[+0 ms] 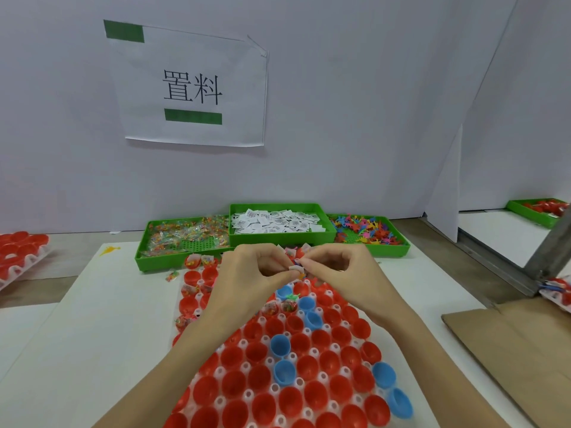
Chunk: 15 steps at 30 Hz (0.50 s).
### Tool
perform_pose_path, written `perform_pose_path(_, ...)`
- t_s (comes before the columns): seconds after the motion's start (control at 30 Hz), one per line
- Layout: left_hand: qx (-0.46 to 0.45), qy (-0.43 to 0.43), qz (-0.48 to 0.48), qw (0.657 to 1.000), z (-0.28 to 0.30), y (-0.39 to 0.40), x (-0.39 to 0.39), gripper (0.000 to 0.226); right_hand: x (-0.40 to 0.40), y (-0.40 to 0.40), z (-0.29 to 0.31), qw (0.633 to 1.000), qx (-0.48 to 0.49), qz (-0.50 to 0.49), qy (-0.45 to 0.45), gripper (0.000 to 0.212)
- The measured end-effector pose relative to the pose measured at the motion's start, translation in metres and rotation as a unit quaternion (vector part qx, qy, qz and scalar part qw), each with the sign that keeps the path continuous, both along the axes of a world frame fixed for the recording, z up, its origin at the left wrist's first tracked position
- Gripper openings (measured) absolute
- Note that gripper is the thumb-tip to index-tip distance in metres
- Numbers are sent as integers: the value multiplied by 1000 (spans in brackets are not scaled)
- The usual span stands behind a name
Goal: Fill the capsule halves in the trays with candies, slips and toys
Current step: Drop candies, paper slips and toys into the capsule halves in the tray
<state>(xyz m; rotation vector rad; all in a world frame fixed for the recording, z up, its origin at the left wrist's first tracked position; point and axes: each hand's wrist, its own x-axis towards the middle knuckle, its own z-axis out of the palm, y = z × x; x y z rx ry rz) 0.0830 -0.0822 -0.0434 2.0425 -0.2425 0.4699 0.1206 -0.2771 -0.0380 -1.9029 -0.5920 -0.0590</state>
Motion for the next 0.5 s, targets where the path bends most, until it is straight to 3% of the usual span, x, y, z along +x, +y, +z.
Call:
perform_pose_path(0.23, 17, -2, -3, 1000, -14, -14, -1, 12, 3, -19, 0, 996, -64, 48, 31, 12)
perform_pose_path(0.5, 129, -29, -1, 991, -22, -22, 1, 23, 10, -20, -15, 991, -128, -22, 19, 7)
